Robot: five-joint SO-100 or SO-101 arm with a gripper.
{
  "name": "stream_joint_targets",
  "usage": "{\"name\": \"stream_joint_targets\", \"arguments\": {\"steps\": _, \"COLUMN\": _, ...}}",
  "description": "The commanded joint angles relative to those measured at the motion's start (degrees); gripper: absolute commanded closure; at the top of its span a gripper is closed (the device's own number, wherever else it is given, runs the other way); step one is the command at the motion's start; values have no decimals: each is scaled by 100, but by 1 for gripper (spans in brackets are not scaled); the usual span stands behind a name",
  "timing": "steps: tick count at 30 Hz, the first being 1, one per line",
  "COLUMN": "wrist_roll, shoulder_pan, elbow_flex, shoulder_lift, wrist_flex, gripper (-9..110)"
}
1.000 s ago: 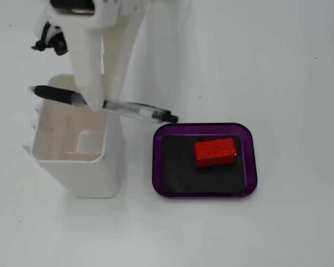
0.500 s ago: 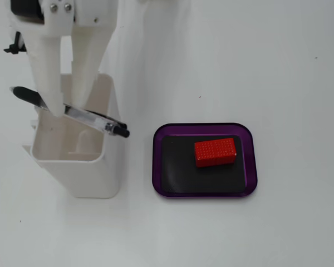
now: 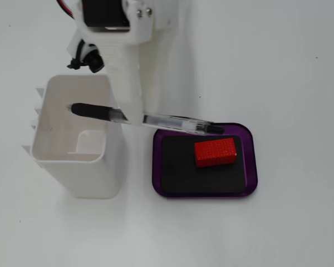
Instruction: Pick up the pen and put it in the pen holder.
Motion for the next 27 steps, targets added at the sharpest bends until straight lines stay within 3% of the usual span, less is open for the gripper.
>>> {"name": "stream_joint_targets", "arguments": {"steps": 1, "wrist_roll": 9, "shoulder_pan": -18, "elbow_flex": -211, "shoulder_lift": 79, "wrist_flex": -35, "gripper": 102}}
{"name": "stream_joint_targets", "arguments": {"steps": 22, "wrist_roll": 35, "shoulder_pan": 53, "elbow_flex": -185, "shoulder_lift": 105, "wrist_flex": -35, "gripper": 102}}
{"name": "stream_joint_targets", "arguments": {"steps": 27, "wrist_roll": 35, "shoulder_pan": 62, "elbow_flex": -176, "shoulder_lift": 105, "wrist_flex": -35, "gripper": 97}}
